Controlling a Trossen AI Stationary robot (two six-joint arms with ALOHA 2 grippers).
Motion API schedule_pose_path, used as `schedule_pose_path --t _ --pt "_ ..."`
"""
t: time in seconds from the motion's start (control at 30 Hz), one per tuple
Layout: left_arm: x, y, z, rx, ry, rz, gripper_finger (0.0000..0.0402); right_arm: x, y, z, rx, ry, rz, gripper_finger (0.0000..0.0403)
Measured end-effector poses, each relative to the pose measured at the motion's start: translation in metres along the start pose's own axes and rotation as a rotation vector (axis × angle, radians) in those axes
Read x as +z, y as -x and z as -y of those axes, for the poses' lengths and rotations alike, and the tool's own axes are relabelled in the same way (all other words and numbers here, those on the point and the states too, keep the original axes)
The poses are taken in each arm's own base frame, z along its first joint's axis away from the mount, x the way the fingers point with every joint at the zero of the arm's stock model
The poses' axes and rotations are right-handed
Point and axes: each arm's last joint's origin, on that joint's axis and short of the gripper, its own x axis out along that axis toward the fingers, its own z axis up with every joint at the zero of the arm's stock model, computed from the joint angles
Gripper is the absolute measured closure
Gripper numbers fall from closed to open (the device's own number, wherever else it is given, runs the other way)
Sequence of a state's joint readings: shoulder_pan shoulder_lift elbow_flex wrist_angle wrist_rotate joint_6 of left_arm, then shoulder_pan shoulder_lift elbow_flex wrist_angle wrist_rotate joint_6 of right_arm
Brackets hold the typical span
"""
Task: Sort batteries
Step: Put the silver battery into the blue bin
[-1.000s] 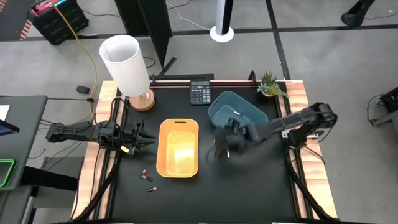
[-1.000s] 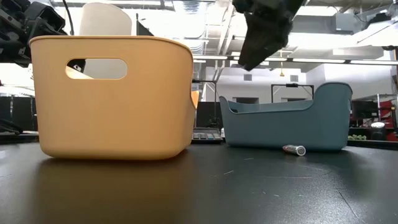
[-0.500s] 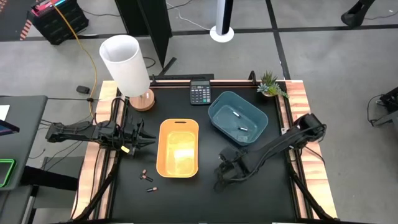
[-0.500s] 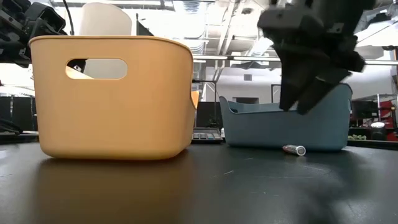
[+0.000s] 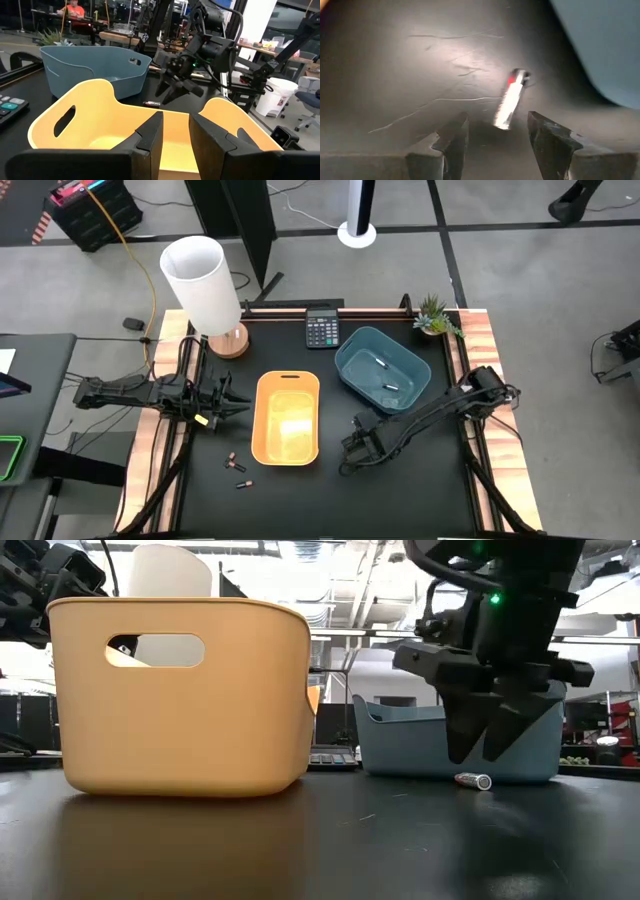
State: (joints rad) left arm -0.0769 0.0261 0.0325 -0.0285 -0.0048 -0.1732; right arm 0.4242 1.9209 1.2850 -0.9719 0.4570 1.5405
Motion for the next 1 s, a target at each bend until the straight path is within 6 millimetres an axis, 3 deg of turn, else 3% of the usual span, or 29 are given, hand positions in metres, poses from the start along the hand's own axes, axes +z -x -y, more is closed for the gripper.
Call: schedule_pose_path --t 0.3,0.53,0.7,1.0 --pt "0.000 0.000 0.000 0.000 -0.001 0.001 0.0311 0.011 -0.008 0.002 -0.032 -0.037 -0.017 0.0186" --pt "0.000 0.000 0.000 0.000 -0.001 0.001 0.0311 0.003 -0.026 -0.003 -0.075 -0.019 -0.045 0.0186" --pt "0.000 0.000 0.000 0.001 -0.001 0.001 0.0311 0.003 -0.029 -0.005 -0.074 -0.015 -0.042 0.0192" --pt "0.000 0.000 0.000 0.001 -0.001 0.001 0.0311 0.003 -0.030 -0.007 -0.057 0.022 -0.050 0.0284"
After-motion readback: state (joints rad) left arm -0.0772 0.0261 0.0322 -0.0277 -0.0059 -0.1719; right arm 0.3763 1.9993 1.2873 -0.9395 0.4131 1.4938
